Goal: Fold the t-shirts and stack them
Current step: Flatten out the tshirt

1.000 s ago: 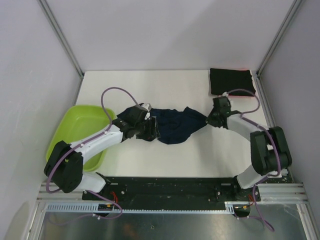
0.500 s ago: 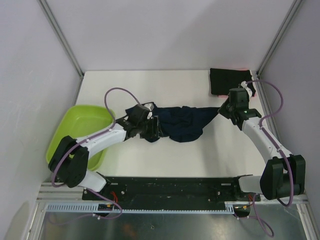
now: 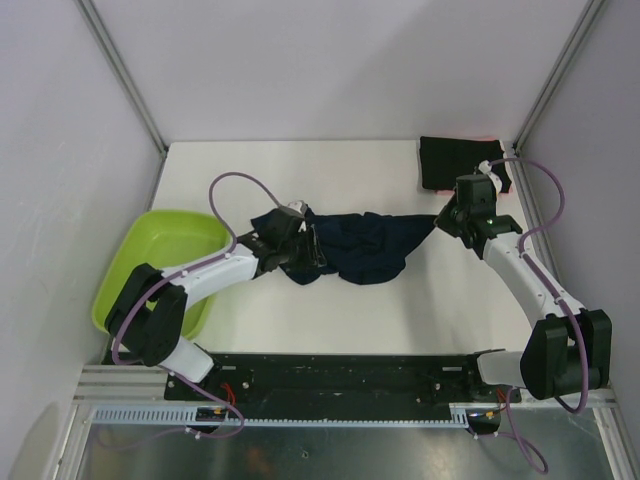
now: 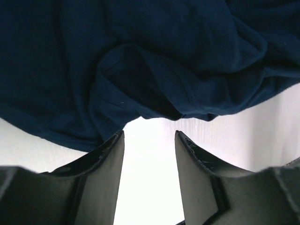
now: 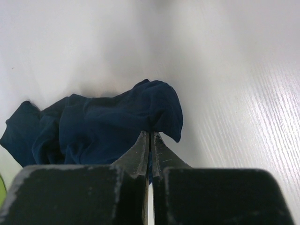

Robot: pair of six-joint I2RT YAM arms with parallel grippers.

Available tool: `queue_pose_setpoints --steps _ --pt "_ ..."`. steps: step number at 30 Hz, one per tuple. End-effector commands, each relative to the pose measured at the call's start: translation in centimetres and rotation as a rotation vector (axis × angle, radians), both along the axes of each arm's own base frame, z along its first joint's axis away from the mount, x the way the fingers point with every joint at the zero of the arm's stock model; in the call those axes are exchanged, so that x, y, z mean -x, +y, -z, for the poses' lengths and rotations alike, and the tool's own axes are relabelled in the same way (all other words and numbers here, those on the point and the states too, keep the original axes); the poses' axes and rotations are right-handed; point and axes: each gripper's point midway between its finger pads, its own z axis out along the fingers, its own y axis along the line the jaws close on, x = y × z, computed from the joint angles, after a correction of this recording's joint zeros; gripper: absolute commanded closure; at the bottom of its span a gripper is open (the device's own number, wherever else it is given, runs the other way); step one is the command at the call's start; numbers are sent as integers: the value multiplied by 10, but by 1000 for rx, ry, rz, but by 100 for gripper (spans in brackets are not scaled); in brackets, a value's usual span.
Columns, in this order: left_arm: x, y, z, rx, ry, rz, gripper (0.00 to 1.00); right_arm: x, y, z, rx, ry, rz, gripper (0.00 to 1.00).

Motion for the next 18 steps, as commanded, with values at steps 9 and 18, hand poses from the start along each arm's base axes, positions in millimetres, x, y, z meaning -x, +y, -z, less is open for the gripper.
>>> queue_pose_setpoints --steps 9,18 --pt "-25 -5 -22 4 -98 -76 53 -4 -5 -19 33 -34 2 100" --pt "32 -62 -14 58 -50 137 56 -2 -6 -18 36 -25 4 100"
